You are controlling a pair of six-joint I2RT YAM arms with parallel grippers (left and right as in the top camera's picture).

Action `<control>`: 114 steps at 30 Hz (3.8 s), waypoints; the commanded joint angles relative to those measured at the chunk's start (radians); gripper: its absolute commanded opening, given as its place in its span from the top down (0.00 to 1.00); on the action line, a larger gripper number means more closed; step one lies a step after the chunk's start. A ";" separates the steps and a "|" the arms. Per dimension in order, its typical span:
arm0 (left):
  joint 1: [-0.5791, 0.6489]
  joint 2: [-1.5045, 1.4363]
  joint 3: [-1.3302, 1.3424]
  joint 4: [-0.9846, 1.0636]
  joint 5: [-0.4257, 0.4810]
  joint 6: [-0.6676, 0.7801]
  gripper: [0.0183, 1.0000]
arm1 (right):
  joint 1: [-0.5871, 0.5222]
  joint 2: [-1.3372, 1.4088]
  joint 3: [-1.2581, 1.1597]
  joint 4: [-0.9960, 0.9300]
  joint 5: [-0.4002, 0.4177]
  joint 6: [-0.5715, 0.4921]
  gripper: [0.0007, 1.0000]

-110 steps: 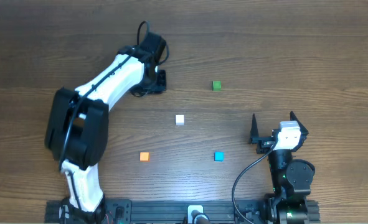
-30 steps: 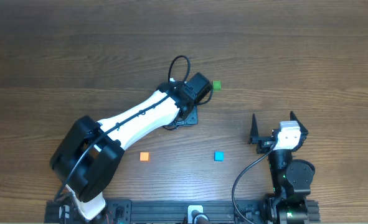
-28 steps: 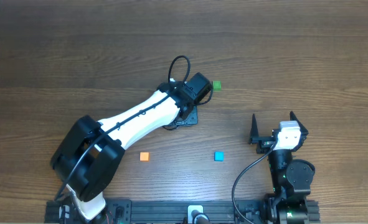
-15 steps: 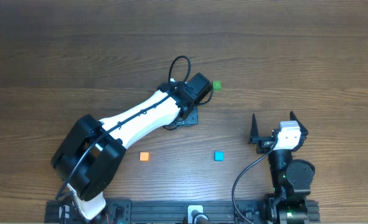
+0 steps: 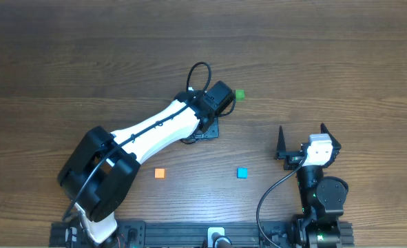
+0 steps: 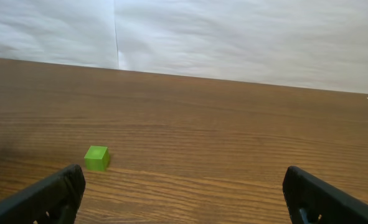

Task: Stack Cubes

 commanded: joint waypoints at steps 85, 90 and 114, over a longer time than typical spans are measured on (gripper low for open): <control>-0.032 -0.506 -0.692 0.171 -0.045 -0.002 0.06 | -0.006 -0.007 -0.007 0.002 -0.005 0.002 0.01; -0.032 -0.506 -0.692 0.172 -0.044 -0.002 0.20 | -0.006 -0.007 -0.007 0.002 -0.005 0.002 0.01; -0.032 -0.505 -0.692 0.178 -0.026 -0.002 0.76 | -0.006 -0.007 -0.007 0.002 -0.005 0.002 0.01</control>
